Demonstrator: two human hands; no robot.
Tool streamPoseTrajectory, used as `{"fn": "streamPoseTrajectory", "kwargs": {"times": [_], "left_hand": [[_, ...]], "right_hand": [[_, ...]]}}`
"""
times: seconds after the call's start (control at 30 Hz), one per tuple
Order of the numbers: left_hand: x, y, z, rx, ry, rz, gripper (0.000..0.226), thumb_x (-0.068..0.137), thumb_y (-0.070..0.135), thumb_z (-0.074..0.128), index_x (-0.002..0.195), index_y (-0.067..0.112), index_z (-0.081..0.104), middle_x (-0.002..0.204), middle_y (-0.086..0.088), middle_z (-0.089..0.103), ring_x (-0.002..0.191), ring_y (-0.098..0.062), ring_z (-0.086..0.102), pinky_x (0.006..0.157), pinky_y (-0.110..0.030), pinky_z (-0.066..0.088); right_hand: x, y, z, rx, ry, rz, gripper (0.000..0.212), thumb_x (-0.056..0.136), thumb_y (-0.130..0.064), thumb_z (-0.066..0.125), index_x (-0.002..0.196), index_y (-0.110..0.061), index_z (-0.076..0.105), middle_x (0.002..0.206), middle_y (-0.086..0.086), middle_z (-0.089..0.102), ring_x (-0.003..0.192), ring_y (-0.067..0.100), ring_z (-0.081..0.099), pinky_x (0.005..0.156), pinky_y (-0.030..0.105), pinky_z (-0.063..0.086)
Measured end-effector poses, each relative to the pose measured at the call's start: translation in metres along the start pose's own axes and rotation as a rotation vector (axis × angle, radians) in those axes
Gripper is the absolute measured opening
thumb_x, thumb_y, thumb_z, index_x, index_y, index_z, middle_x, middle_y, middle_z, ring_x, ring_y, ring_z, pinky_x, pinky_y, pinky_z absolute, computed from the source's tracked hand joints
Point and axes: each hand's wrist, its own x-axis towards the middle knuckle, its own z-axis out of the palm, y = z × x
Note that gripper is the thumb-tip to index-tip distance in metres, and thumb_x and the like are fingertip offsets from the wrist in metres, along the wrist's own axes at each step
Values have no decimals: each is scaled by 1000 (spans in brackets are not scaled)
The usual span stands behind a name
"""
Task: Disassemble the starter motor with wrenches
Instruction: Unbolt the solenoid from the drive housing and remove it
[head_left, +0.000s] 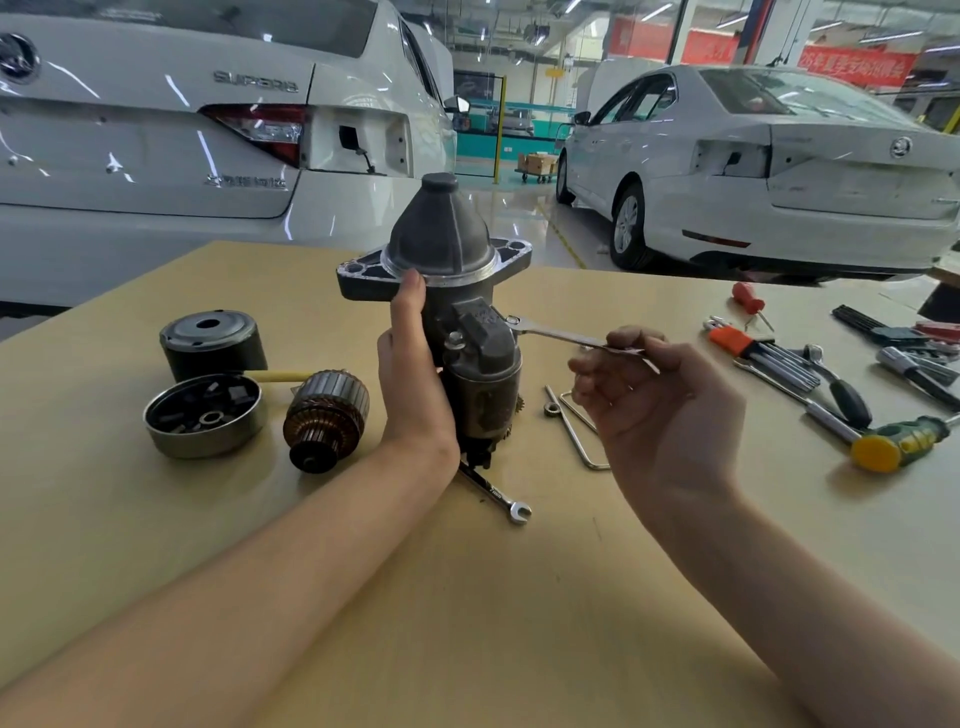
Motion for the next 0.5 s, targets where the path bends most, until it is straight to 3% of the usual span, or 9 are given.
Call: {"fn": "streamPoseTrajectory", "kwargs": {"times": [0.2,0.43,0.5], "left_hand": [[0,0,-1,45,-49,25,96,64,68,57,125,-6,54,111,-23,64,104,-37,61,105,-57,42],[3,-4,-6,104,-141,43,65,84,62,46,112,5,63,83,-4,69,72,-19,64,75,-36,53],[0,-4,-4,123,-193,12,76,76,65,47,115,1,63,81,-5,69,69,-19,64,68,-32,53]], "right_hand": [[3,-3,-5,-63,-7,-36,23,92,-12,37,81,-8,57,64,14,66,58,21,59,54,23,49],[16,-6,2,-244,-9,42,24,103,-19,40,90,-7,55,63,10,65,52,18,56,50,25,48],[23,-12,6,-323,-24,57,23,102,-19,42,91,-6,57,61,8,63,51,16,53,48,24,47]]}}
